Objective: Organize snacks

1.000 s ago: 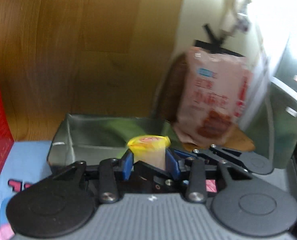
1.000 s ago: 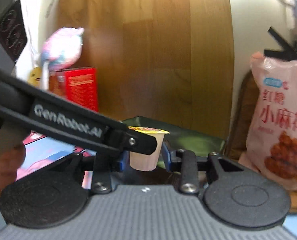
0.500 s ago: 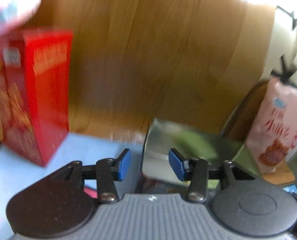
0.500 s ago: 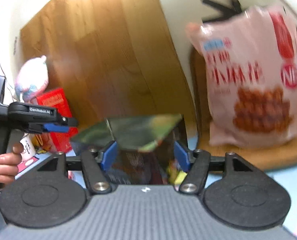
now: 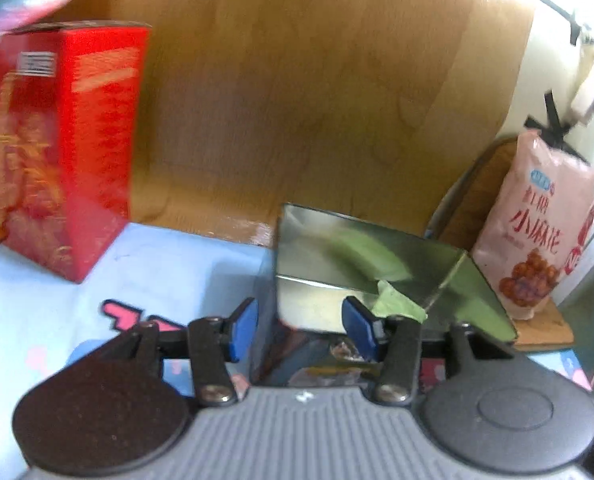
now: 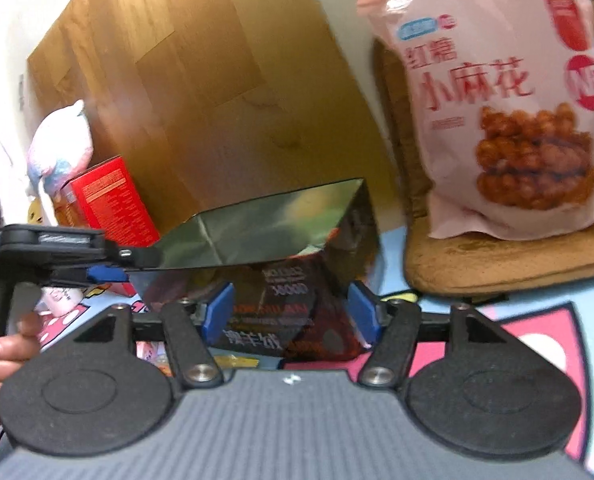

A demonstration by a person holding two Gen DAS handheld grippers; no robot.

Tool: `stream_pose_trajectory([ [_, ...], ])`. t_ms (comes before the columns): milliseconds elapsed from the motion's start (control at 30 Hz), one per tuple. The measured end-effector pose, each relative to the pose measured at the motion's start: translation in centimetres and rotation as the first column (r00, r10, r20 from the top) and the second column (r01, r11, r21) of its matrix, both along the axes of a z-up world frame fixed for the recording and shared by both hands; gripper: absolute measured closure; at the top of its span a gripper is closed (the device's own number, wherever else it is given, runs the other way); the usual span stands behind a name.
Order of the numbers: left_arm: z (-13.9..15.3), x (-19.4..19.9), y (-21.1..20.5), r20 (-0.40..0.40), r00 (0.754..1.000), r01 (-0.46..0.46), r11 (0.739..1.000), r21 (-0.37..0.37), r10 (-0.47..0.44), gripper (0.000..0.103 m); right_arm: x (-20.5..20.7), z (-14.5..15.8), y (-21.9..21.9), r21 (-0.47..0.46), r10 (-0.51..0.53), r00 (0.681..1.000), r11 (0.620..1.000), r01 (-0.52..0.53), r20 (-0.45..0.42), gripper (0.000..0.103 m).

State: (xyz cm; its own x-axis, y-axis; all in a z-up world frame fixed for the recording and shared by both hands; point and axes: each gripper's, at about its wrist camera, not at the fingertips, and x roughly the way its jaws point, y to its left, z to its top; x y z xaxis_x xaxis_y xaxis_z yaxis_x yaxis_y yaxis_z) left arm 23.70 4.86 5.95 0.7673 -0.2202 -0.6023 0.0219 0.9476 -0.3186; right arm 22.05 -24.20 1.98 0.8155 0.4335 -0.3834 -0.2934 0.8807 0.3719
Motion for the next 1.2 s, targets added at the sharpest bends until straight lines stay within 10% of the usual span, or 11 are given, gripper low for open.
stream_pose_trajectory([
  [100,1.0,-3.2,1.5,0.050,0.999,-0.007,0.999,-0.033,0.008,0.053,-2.2,0.1,-1.6,0.113,-0.040,0.998,0.992,0.045,-0.049,0.037],
  [233,0.7,-7.1,1.5,0.062,0.998,0.025,0.997,-0.067,-0.021,0.052,-3.8,-1.8,-2.8,0.455,0.144,0.970,0.889,-0.040,-0.198,0.039],
  [333,0.1,-9.2,0.6,0.046,0.997,0.063,0.994,-0.090,-0.059,0.052,-3.5,-2.6,-0.5,0.432,0.189,0.947,0.900,-0.061,-0.259,0.058],
  [367,0.0,-9.8,0.2,0.042,0.996,0.076,0.993,-0.089,-0.072,0.052,-3.5,-2.7,0.3,0.414,0.201,0.940,0.907,-0.072,-0.277,0.082],
  [567,-0.2,-11.8,-1.1,0.025,0.994,0.109,0.991,-0.077,-0.108,0.052,-5.7,-2.0,-0.1,0.354,0.162,0.948,0.934,-0.057,-0.275,0.098],
  [867,0.4,-12.4,-7.3,0.029,0.963,0.269,0.963,-0.036,-0.268,0.051,-16.2,-1.7,-8.7,0.136,-0.044,0.971,0.988,0.077,-0.235,0.092],
  [967,0.2,-12.1,-10.7,0.019,0.939,0.345,0.939,-0.009,-0.345,0.051,-19.8,-1.4,-10.0,-0.090,-0.250,0.957,0.967,0.238,-0.151,0.087],
  [1200,-1.7,-10.4,-18.6,-0.023,0.872,0.489,0.865,0.114,-0.490,0.039,-23.7,-1.7,-8.8,-0.102,-0.243,0.968,0.967,0.236,-0.067,0.043],
])
